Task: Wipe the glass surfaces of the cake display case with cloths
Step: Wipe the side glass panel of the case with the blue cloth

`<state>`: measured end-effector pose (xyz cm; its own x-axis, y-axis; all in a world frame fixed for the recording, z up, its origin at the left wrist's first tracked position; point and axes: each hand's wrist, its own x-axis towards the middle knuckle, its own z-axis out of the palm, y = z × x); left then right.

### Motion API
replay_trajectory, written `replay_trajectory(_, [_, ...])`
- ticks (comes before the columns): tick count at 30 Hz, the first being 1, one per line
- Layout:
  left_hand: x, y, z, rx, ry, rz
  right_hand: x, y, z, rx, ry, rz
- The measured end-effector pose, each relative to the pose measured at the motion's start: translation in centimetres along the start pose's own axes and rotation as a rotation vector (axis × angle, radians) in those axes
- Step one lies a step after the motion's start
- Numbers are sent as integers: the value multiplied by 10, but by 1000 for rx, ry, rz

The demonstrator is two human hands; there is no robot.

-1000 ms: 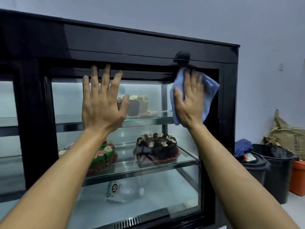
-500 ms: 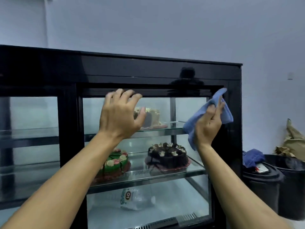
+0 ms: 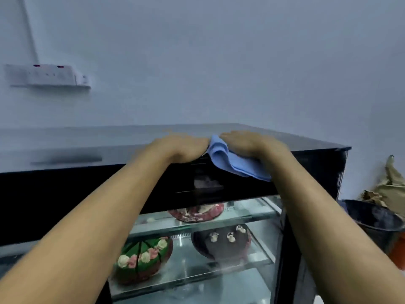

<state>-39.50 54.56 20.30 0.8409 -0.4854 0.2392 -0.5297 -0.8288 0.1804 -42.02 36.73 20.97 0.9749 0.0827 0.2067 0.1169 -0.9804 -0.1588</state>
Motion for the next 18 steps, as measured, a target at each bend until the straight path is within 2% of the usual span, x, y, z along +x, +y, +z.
replay_trajectory(2, [2,-7,6,62,-87,-26,9,6,6,82,-65,63])
replay_trajectory(5, [-4,-8,5,135,-128,-125,13,10,9,49,-86,93])
replay_trajectory(11, [-19,10,-14,-20,-159,-191,4,7,-3,263,-146,127])
replay_trajectory(15, [-3,16,-30,-106,-184,-343,1,16,-48,532,-320,223])
replay_trajectory(18, [43,17,-51,-144,-202,-421,18,52,-81,463,-299,215])
